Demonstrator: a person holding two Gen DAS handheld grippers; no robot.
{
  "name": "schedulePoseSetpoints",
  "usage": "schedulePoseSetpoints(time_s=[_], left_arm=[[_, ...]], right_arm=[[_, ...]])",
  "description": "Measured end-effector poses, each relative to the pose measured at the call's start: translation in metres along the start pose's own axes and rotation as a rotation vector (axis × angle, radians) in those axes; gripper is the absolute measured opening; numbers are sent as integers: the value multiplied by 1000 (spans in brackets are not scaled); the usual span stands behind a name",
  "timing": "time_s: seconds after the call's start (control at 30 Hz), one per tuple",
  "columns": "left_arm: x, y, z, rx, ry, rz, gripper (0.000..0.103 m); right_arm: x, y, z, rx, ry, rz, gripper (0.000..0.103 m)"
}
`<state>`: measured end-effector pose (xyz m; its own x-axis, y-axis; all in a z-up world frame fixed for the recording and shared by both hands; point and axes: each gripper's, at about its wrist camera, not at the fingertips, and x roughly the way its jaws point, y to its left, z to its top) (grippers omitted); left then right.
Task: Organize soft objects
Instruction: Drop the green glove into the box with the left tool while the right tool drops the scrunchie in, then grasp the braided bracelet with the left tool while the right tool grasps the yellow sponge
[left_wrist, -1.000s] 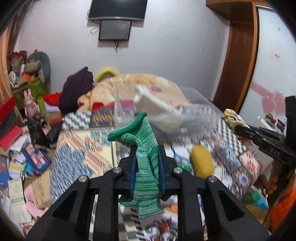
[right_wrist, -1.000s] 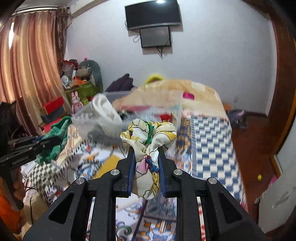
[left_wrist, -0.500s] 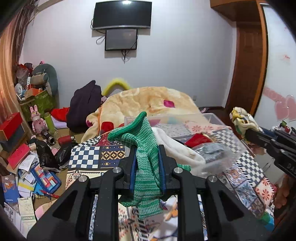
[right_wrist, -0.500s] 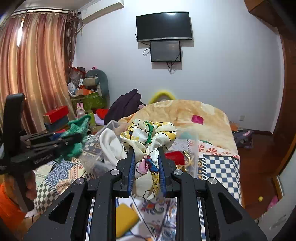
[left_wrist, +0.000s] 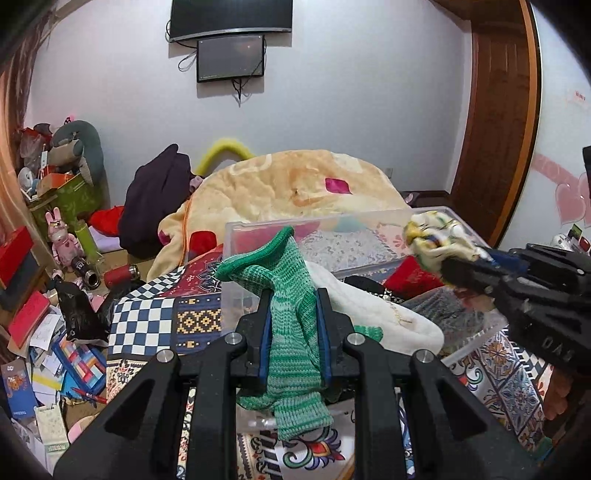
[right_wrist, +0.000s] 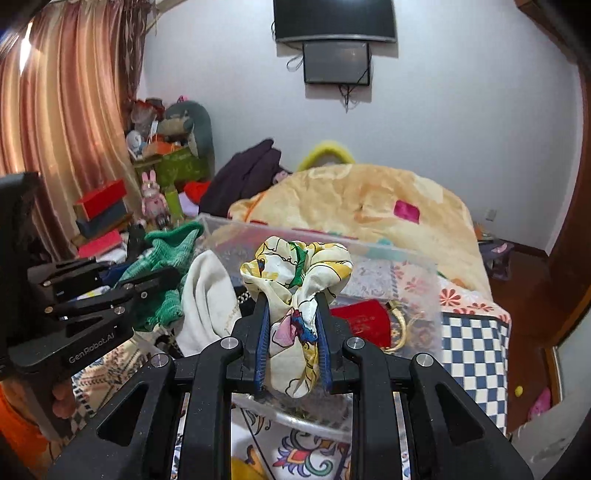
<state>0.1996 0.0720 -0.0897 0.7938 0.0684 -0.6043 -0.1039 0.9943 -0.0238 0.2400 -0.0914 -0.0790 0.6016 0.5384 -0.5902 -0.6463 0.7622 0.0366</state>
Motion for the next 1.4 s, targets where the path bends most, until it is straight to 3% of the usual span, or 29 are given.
schedulePoseSetpoints(time_s=[0.27, 0.33, 0.4, 0.5, 0.93, 1.03, 1.2, 1.4], left_arm=[[8, -10, -3, 62, 20, 6, 22], [8, -9, -2, 59, 25, 0, 23], [6, -7, -1, 42, 30, -15, 27], [-1, -4, -1, 29, 32, -36, 30], [-57, -9, -9, 30, -65, -103, 43], [-73, -10, -13, 19, -93, -118, 46], [-93, -15, -25, 10, -113, -143, 53], [-96, -16, -54, -9, -82, -153, 55]], right_arm=[[18, 6, -2, -38, 65, 0, 20], [18, 5, -1, -37, 71, 0, 24], [17, 4, 0, -34, 77, 3, 34], [12, 5, 2, -44, 61, -16, 44], [-42, 10, -4, -62, -55, -36, 51], [-55, 15, -11, -67, -82, -27, 62], [-67, 24, -25, -73, -95, -16, 62], [-63, 26, -51, -39, -54, 10, 62]])
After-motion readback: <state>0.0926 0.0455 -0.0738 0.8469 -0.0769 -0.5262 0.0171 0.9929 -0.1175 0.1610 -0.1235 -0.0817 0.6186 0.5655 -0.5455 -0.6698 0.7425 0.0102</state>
